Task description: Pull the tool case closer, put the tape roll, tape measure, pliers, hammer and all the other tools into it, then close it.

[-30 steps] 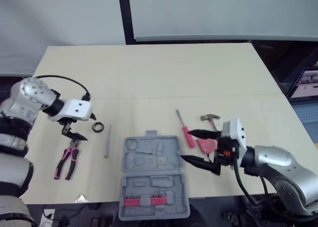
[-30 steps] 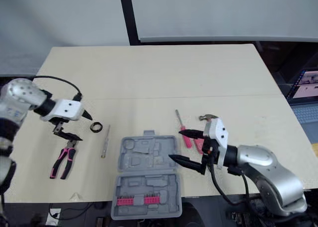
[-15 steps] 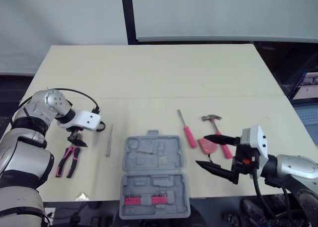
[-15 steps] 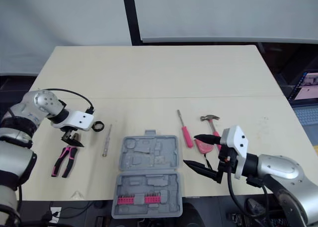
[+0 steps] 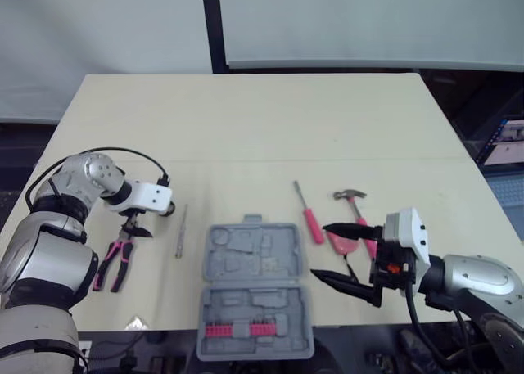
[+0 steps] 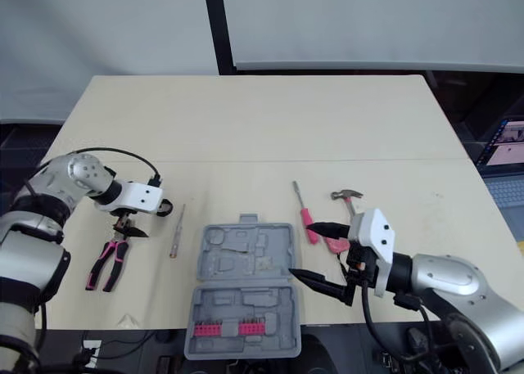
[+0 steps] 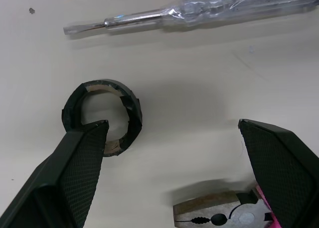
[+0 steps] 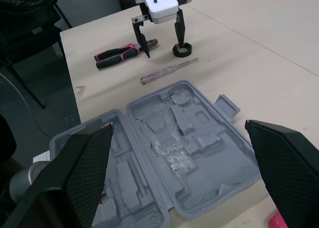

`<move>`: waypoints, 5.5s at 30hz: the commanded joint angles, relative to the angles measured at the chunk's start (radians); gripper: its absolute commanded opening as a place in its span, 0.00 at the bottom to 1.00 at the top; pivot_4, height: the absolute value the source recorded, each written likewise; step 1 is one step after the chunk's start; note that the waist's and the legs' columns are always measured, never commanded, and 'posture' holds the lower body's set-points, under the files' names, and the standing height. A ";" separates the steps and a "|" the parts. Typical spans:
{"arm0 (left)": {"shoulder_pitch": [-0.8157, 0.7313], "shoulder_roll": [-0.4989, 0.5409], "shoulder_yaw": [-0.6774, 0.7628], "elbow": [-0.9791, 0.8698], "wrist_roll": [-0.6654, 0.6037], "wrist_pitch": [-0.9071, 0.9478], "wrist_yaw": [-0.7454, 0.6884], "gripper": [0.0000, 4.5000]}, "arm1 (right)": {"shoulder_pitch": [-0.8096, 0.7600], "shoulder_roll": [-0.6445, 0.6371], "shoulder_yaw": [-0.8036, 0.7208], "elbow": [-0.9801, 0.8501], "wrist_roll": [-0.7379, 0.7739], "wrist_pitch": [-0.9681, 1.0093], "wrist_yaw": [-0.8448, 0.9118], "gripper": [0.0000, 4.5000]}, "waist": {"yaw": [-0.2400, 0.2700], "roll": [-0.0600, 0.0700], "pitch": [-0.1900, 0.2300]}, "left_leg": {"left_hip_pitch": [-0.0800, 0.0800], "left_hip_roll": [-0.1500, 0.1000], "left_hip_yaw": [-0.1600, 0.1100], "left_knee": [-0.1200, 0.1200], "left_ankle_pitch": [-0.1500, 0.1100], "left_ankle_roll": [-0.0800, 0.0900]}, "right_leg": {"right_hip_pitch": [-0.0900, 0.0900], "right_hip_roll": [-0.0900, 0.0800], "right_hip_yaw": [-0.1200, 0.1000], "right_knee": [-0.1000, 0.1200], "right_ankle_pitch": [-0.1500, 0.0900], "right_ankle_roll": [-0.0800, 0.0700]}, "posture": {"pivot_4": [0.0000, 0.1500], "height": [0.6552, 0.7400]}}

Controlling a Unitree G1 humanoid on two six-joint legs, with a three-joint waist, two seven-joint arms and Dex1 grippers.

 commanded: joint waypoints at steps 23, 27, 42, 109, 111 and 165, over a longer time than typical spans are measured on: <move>-0.050 -0.031 0.147 0.003 -0.076 0.141 -0.099 0.01 | 0.066 -0.014 -0.069 -0.056 0.046 -0.009 -0.027 1.00 | 0.023 -0.001 -0.001 | 0.002 0.000 -0.003 0.001 0.004 0.001 | 0.000 0.001 -0.002 0.010 0.000 -0.001 | 1.00 1.00; -0.073 0.011 0.188 -0.066 -0.129 0.231 -0.282 0.01 | 0.072 -0.007 -0.043 -0.049 0.025 -0.019 -0.028 1.00 | 0.015 -0.003 0.000 | 0.000 0.000 -0.002 0.001 0.006 -0.002 | -0.001 0.001 -0.002 0.006 0.000 0.000 | 1.00 1.00; 0.119 0.193 -0.086 -0.995 -0.666 1.120 -0.425 0.01 | 0.073 -0.005 0.005 -0.024 -0.027 -0.040 -0.014 1.00 | -0.002 -0.003 0.000 | 0.001 0.001 -0.002 0.000 0.006 -0.003 | 0.000 0.001 0.000 0.004 0.000 0.000 | 1.00 1.00; 0.476 -0.101 0.364 -0.811 -0.745 0.682 -0.167 0.71 | 0.022 -0.012 0.019 0.038 -0.065 -0.037 -0.015 1.00 | 0.004 0.001 -0.002 | 0.001 0.002 -0.004 0.006 0.005 -0.001 | 0.003 0.001 -0.002 0.005 0.001 0.000 | 1.00 1.00; 0.497 -0.127 0.367 -0.789 -0.714 0.643 -0.122 0.50 | 0.013 -0.022 0.014 0.043 -0.056 -0.028 -0.005 1.00 | 0.003 0.001 -0.002 | 0.000 0.001 -0.004 0.007 0.004 0.001 | 0.003 0.001 -0.002 0.004 0.001 0.001 | 1.00 1.00; 0.842 -0.046 0.755 -1.177 -0.939 0.863 0.096 0.48 | 0.110 -0.106 -0.227 0.190 -0.071 -0.044 0.029 1.00 | -0.012 0.000 -0.002 | 0.001 0.003 -0.002 0.003 0.002 0.000 | 0.003 0.002 0.000 0.001 0.001 0.001 | 1.00 1.00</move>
